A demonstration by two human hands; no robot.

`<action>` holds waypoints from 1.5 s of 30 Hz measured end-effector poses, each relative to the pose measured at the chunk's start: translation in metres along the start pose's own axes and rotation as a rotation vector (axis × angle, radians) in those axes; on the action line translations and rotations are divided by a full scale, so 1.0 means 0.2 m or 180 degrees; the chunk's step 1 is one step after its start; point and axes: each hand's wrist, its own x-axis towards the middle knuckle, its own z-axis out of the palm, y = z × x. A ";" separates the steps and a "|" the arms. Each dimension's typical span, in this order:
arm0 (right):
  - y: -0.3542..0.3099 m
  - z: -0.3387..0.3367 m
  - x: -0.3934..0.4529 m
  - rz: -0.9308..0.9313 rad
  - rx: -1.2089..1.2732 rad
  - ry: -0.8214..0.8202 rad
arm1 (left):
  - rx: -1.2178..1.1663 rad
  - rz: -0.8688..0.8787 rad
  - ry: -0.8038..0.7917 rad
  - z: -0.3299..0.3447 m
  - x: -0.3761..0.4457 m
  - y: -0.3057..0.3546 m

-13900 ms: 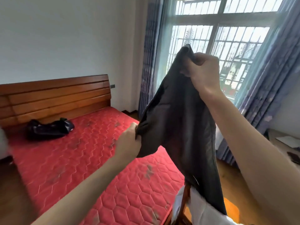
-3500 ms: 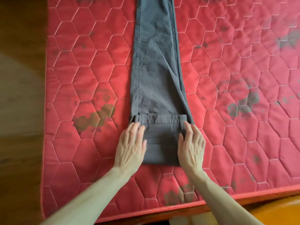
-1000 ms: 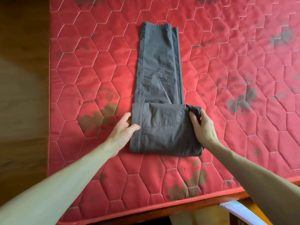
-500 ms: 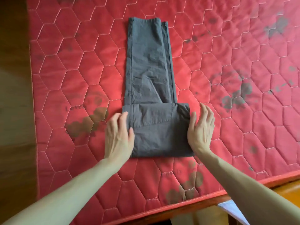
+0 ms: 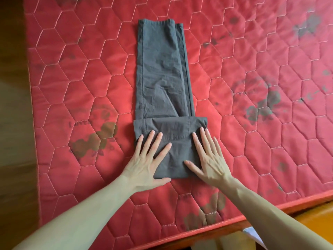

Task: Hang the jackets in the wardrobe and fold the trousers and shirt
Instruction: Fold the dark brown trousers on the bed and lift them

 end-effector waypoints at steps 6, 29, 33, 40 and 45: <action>0.03 -0.04 -0.07 -0.0737 -0.0310 -0.0338 | 0.0388 0.0181 -0.0231 -0.02 -0.06 -0.02; -0.27 -0.66 -0.14 -0.0431 -0.0038 -0.2411 | -0.1957 -0.0615 -0.2305 -0.51 -0.16 0.14; -0.26 -0.75 -0.13 0.0035 0.0678 -0.2956 | -0.2371 -0.0701 -0.2536 -0.54 -0.19 0.13; -0.11 -0.76 -0.11 0.0825 0.2177 -0.2215 | -0.3330 -0.1232 -0.2069 -0.63 -0.16 -0.07; -0.12 -0.62 -0.11 0.1421 0.3008 -0.0323 | -0.4031 -0.1809 -0.0612 -0.54 -0.12 -0.20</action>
